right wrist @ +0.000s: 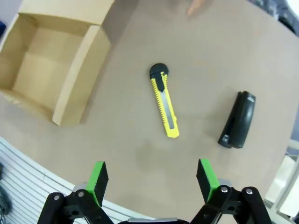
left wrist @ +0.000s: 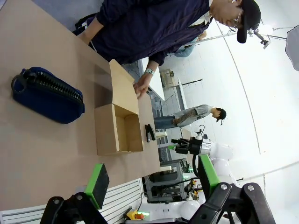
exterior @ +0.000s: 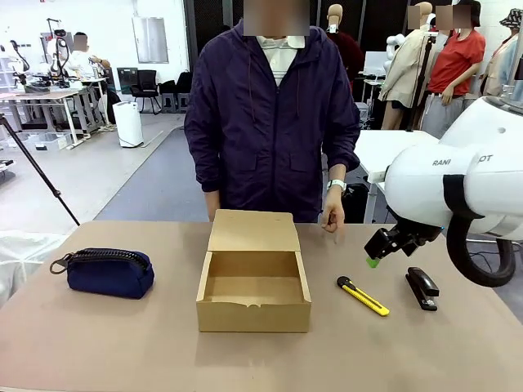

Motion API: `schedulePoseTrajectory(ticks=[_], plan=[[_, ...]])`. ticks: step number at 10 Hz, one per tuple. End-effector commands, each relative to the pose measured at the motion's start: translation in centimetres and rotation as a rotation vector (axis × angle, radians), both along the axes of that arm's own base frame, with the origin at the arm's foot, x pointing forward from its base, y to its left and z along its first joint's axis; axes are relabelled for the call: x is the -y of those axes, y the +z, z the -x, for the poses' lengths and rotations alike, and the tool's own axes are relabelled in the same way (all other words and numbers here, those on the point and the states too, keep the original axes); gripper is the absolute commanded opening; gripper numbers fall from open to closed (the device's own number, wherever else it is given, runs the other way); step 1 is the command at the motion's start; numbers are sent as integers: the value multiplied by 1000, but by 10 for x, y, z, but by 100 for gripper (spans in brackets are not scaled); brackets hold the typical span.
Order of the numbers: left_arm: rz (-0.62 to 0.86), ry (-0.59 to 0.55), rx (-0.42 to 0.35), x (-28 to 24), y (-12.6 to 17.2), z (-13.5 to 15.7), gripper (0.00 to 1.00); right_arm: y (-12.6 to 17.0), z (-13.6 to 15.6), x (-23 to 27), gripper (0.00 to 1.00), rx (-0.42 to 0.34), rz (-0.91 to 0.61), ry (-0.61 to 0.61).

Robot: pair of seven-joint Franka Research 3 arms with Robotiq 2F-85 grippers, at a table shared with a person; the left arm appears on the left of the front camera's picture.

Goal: Pack the items into the box.
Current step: Pick up the item specified by the human and place it in the Mailer Box.

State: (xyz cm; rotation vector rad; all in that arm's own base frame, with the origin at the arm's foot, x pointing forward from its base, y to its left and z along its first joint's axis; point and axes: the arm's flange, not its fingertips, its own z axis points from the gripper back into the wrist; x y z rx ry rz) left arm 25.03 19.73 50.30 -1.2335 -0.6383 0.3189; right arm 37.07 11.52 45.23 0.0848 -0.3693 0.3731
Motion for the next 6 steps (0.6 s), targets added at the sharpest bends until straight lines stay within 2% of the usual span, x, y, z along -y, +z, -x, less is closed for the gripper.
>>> schedulePoseTrajectory(ticks=[1, 2, 3, 4, 6], plan=[[12, 0, 20, 0, 2, 0, 100, 4, 6, -1, 100, -16, -5, 35], [12, 0, 20, 0, 2, 0, 100, 0, 0, 0, 100, 0, 0, 0], [12, 0, 20, 0, 2, 0, 100, -13, -22, -6, 100, -119, 62, -4], [12, 0, 20, 0, 2, 0, 100, -29, -45, -12, 100, -191, 61, 1], [12, 0, 20, 0, 2, 0, 100, -64, -78, -16, 100, -289, 40, -37]])
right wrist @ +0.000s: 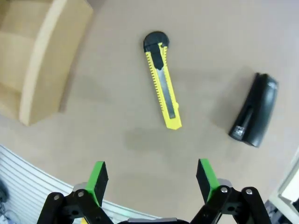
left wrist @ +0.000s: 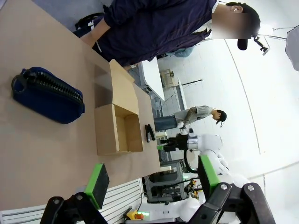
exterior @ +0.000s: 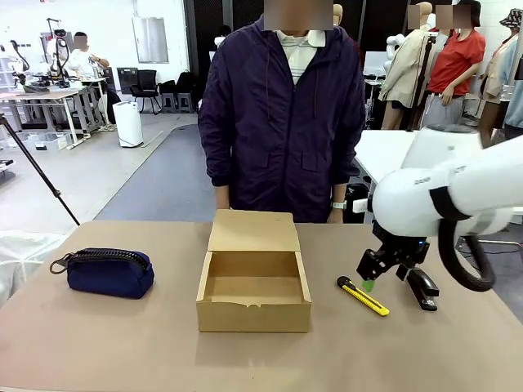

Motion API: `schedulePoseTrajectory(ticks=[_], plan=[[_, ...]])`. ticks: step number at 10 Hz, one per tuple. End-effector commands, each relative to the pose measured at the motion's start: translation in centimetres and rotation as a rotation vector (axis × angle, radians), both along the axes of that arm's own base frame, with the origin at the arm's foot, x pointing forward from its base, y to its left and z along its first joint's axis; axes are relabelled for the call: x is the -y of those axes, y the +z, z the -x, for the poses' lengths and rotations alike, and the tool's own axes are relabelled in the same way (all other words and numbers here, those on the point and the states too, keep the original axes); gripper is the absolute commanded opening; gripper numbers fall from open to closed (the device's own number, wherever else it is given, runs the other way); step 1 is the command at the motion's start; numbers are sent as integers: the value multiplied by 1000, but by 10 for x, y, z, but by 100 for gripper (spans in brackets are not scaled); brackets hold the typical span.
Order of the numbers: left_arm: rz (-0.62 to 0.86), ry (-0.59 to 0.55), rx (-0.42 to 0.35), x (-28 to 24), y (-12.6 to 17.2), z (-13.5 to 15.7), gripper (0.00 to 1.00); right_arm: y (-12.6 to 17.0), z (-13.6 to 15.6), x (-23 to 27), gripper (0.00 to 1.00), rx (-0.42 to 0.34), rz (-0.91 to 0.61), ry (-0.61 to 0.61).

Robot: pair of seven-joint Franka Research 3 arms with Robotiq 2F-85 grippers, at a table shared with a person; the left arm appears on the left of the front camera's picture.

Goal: Pack the items into the box.
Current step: Pick up the item specified by the human and place it in the Mailer Box.

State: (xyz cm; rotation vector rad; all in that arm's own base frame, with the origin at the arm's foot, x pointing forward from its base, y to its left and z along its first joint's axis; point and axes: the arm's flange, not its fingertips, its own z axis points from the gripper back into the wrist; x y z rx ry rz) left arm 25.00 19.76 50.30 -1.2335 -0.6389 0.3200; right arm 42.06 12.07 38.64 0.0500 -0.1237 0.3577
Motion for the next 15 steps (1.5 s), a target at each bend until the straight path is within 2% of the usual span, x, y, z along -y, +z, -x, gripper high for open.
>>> schedulePoseTrajectory(ticks=[1, 3, 4, 5, 8, 9, 10, 11, 13, 14, 15], plan=[[12, -1, 20, 0, 2, 0, 100, -17, -39, -8, 100, -84, -41, -88], [12, -1, 20, 0, 2, 0, 100, -39, -54, -1, 100, -113, -108, -111], [12, -1, 20, 0, 2, 0, 100, -41, -56, 1, 100, -110, -92, -165], [12, -1, 20, 0, 2, 0, 100, -46, -46, 3, 100, -115, -59, -82], [12, -1, 20, 0, 2, 0, 100, -51, -53, 5, 100, -126, -68, -100], [12, -1, 20, 0, 2, 0, 100, -57, -63, 2, 100, -171, -152, 279], [12, -1, 20, 0, 2, 0, 100, -59, -67, 4, 100, -197, -165, 547], [12, -1, 20, 0, 2, 0, 100, -60, -66, 2, 100, -209, -80, 687], [12, -1, 20, 0, 2, 0, 100, -59, -60, -4, 100, -133, 31, 811], [12, -1, 20, 0, 2, 0, 100, -58, -59, -6, 100, -110, 33, 795], [12, -1, 20, 0, 2, 0, 100, -55, -60, -9, 100, -15, 82, 645]])
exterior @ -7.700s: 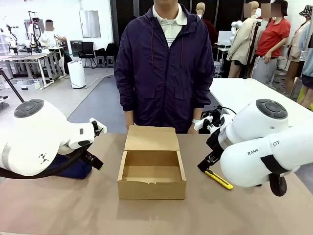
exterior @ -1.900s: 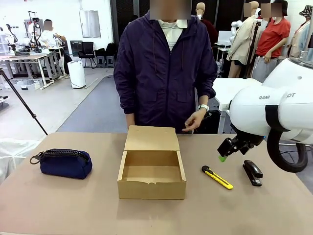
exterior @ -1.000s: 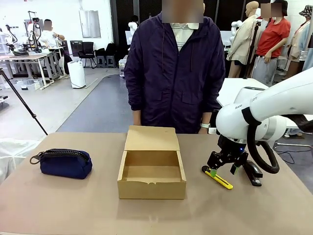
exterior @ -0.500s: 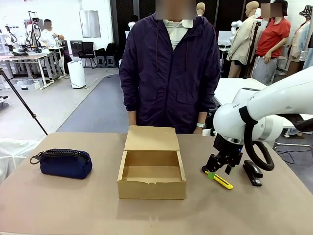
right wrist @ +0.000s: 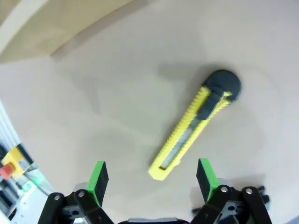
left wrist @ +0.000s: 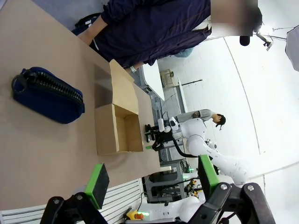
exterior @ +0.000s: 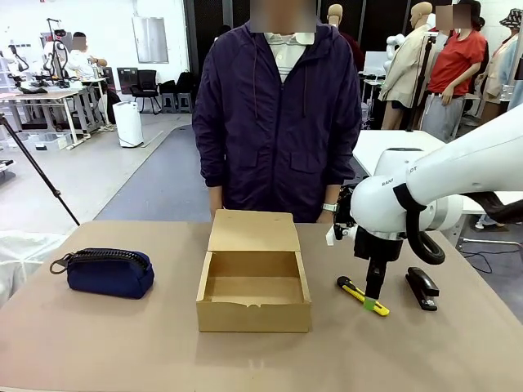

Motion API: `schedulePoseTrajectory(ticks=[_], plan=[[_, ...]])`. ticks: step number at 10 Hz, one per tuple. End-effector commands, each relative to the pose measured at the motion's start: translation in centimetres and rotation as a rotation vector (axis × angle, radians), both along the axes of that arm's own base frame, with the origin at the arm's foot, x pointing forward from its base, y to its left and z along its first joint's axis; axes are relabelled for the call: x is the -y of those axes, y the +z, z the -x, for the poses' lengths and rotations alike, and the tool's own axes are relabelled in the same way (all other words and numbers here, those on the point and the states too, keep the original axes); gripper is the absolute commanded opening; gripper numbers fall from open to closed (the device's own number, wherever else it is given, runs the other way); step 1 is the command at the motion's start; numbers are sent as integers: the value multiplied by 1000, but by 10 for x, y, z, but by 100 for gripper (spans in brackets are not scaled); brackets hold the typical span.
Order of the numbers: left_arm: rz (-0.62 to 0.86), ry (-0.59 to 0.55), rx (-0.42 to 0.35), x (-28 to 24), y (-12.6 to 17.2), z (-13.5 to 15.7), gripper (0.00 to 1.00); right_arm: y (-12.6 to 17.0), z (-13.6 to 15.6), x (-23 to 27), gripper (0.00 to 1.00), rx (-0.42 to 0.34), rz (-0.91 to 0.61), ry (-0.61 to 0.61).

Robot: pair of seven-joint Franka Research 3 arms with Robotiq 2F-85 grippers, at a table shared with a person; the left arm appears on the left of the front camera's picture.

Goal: Pack the items into the box.
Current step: Pick up the item specified by the human and place it in the Mailer Box.

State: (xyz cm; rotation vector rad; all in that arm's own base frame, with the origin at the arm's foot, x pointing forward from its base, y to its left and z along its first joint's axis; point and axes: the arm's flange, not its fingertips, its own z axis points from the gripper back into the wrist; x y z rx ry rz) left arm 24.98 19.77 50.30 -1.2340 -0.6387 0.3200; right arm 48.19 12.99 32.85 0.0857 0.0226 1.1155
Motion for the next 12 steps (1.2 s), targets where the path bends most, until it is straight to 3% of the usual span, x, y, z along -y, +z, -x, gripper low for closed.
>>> schedulePoseTrajectory(ticks=[1, 2, 4, 6, 12], plan=[[12, -1, 20, 0, 2, 0, 100, -5, 4, 0, 100, -55, -7, 0], [12, -1, 20, 0, 2, 0, 100, 0, 0, 0, 100, 0, 0, 0], [12, -1, 20, 0, 2, 0, 100, -8, 5, -7, 100, 105, -9, -177], [12, -1, 20, 0, 2, 0, 100, -16, 9, -16, 100, 159, 16, -241], [12, -1, 20, 0, 2, 0, 100, -47, 6, -21, 100, 160, 118, -287]])
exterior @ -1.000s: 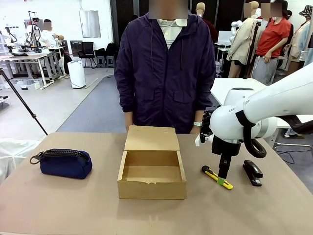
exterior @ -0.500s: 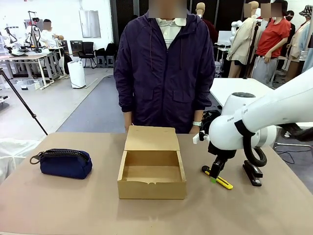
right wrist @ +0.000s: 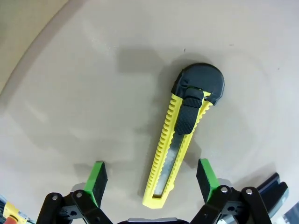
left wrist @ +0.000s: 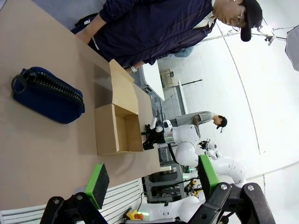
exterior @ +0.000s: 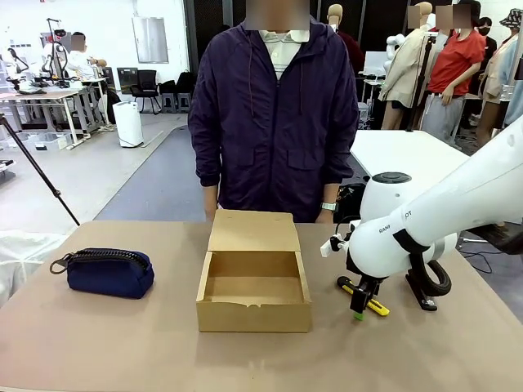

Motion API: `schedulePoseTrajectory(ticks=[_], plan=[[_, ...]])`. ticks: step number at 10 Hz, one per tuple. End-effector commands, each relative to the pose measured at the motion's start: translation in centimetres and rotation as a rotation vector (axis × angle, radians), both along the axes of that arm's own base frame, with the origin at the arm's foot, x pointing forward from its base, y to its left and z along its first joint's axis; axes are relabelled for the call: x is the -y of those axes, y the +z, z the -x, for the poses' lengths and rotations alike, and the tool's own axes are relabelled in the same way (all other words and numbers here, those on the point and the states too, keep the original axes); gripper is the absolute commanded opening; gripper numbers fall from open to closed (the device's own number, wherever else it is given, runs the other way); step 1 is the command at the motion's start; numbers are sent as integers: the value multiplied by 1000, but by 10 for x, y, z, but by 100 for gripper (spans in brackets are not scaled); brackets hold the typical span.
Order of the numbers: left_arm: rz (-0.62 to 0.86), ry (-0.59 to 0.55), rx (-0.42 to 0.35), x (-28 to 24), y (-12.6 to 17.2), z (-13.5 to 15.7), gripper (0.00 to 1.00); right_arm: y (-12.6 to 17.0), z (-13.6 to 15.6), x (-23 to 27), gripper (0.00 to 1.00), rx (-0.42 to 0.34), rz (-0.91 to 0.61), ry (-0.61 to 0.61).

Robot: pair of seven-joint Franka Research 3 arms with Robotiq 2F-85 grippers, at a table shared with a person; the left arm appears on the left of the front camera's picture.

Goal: Pack the items into the box.
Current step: Pick up the item specified by the human and place it in the Mailer Box.

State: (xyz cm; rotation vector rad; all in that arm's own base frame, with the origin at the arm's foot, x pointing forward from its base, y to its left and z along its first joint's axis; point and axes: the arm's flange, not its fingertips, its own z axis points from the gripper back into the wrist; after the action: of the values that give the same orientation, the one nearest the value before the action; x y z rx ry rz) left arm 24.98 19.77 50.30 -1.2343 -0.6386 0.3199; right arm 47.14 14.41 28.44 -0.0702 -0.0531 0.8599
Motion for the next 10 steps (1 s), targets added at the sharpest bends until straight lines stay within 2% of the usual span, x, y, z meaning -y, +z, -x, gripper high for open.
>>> schedulePoseTrajectory(ticks=[1, 4, 5, 6, 10], plan=[[11, 0, 20, 0, 2, 0, 100, -2, -5, -6, 100, 37, 20, -51], [11, 0, 20, 0, 2, 0, 100, -2, -5, -4, 100, 55, -27, -104], [11, 0, 20, 0, 2, 0, 100, -4, -6, -2, 44, 43, -46, -106], [11, 0, 20, 0, 2, 0, 100, -4, -7, 0, 0, 32, -52, -101], [11, 0, 20, 0, 2, 0, 100, 0, -14, 16, 0, -22, -115, -123]])
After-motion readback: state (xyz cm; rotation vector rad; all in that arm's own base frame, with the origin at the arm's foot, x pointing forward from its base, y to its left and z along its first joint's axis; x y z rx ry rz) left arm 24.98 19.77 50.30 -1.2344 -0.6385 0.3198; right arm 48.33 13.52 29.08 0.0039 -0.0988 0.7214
